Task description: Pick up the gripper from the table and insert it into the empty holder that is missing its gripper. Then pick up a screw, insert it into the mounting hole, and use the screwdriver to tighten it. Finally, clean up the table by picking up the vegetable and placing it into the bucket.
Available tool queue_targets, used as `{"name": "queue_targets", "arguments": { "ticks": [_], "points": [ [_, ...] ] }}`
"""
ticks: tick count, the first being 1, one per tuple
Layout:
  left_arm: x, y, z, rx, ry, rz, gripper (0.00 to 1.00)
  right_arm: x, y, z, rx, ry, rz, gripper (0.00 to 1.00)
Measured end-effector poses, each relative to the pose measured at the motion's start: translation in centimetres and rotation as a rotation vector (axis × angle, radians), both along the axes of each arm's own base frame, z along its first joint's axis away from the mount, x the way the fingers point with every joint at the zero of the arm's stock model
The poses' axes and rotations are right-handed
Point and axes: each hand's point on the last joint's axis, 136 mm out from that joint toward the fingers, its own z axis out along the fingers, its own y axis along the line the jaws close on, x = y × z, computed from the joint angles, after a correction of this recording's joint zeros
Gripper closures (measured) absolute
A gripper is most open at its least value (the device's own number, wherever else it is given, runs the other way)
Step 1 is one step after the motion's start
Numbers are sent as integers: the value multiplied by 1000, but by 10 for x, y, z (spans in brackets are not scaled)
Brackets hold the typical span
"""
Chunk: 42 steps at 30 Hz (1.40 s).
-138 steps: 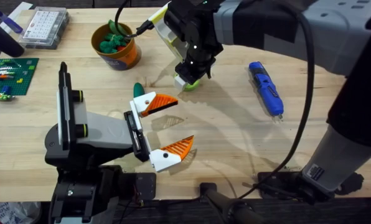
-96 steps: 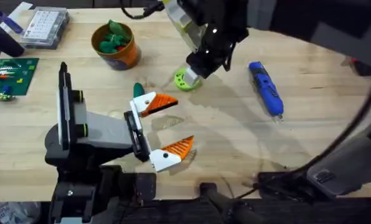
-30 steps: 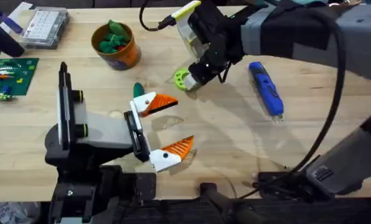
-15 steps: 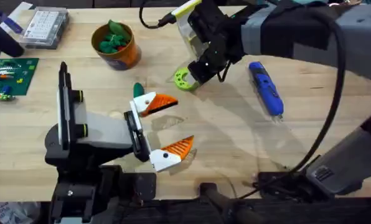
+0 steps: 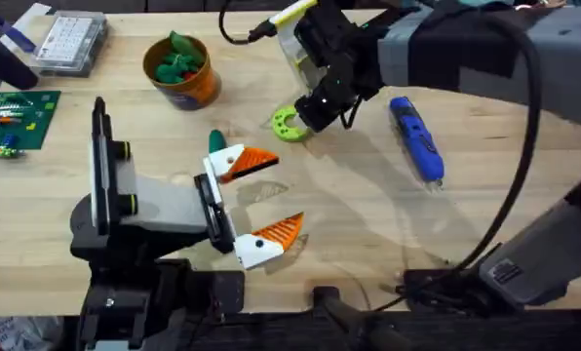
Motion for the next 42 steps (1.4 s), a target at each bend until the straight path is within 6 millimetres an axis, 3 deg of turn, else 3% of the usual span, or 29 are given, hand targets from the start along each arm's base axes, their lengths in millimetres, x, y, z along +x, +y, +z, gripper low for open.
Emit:
{"name": "queue_targets", "arguments": {
  "ticks": [8,14,31,42],
  "points": [
    [0,0,0,0,0,0,11,-5,-4,0,-19,26,0,997],
    [0,0,0,0,0,0,11,-7,-5,14,-24,29,7,997],
    [0,0,0,0,0,0,11,-14,1,110,23,-41,36,997],
    [0,0,0,0,1,0,11,-57,40,170,70,-95,179,997]
  ]
}}
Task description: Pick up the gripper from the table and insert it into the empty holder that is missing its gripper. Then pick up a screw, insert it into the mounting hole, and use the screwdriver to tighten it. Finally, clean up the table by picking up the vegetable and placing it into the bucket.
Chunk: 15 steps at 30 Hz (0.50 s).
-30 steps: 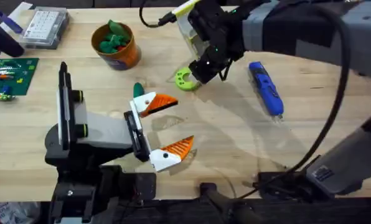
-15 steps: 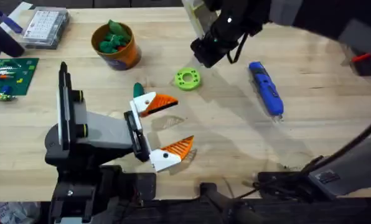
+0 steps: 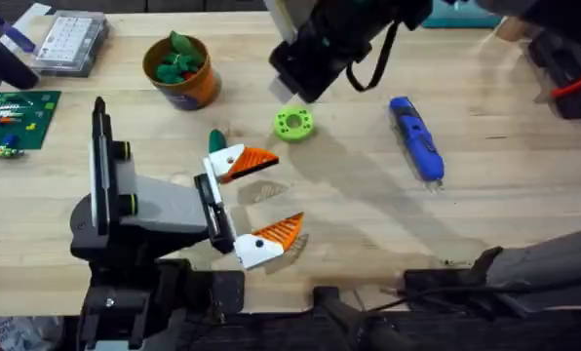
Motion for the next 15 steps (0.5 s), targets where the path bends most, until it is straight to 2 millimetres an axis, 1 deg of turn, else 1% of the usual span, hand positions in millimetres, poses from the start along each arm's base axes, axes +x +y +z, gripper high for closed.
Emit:
{"name": "queue_targets", "arguments": {
  "ticks": [6,9,12,15],
  "points": [
    [0,0,0,0,0,0,11,-31,24,30,23,-23,97,997],
    [0,0,0,0,0,0,11,-47,36,42,37,-35,147,997],
    [0,0,0,0,0,0,11,-63,45,47,39,-35,193,997],
    [0,0,0,0,0,0,11,-80,51,47,32,-28,236,997]
  ]
}}
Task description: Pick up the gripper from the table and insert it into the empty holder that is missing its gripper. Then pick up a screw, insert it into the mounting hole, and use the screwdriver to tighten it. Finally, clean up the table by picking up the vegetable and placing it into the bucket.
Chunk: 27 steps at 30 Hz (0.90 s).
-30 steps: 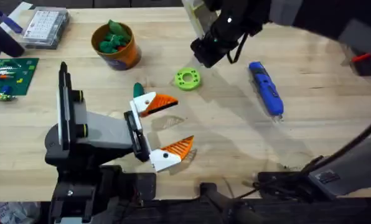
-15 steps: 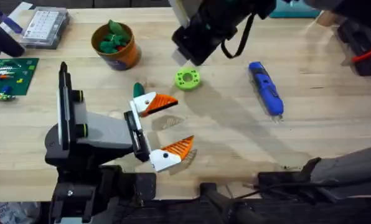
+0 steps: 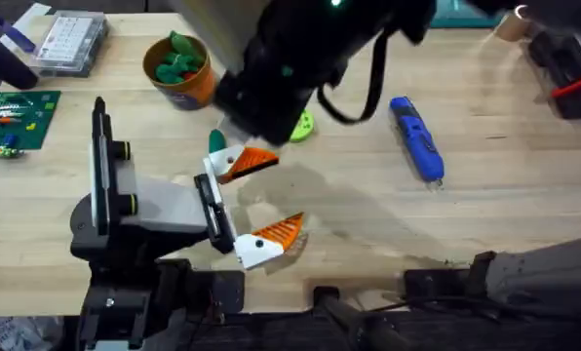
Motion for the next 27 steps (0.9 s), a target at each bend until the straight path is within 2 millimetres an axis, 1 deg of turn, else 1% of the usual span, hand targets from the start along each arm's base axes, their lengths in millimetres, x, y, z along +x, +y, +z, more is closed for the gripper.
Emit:
{"name": "queue_targets", "arguments": {
  "ticks": [5,8,23,27],
  "points": [
    [0,0,0,0,0,0,11,-22,8,-2,-12,7,57,997],
    [0,0,0,0,0,0,11,-27,11,-2,-13,8,73,997],
    [0,0,0,0,0,0,11,-29,13,-1,-4,15,78,997],
    [0,0,0,0,0,0,11,-28,16,-5,-10,25,82,997]
  ]
}}
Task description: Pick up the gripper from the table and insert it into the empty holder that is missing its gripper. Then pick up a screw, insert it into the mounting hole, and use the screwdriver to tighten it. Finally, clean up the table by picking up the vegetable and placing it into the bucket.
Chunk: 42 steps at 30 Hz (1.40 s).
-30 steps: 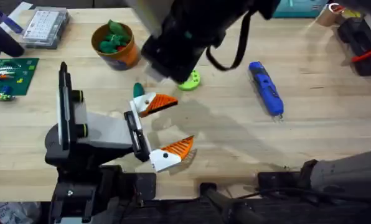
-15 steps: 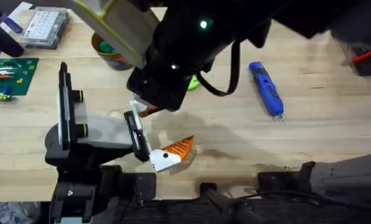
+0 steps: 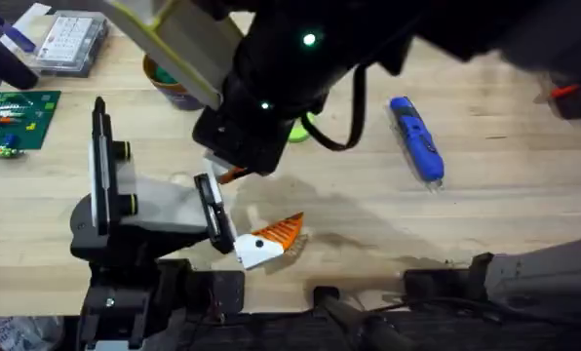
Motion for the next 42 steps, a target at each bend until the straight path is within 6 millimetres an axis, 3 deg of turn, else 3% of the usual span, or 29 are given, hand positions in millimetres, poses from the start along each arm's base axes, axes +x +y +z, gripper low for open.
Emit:
{"name": "queue_targets", "arguments": {
  "ticks": [9,42],
  "points": [
    [0,0,0,0,0,0,11,6,11,-29,-60,32,0,997],
    [0,0,0,0,0,0,11,14,9,-30,-77,-7,-21,997]
  ]
}}
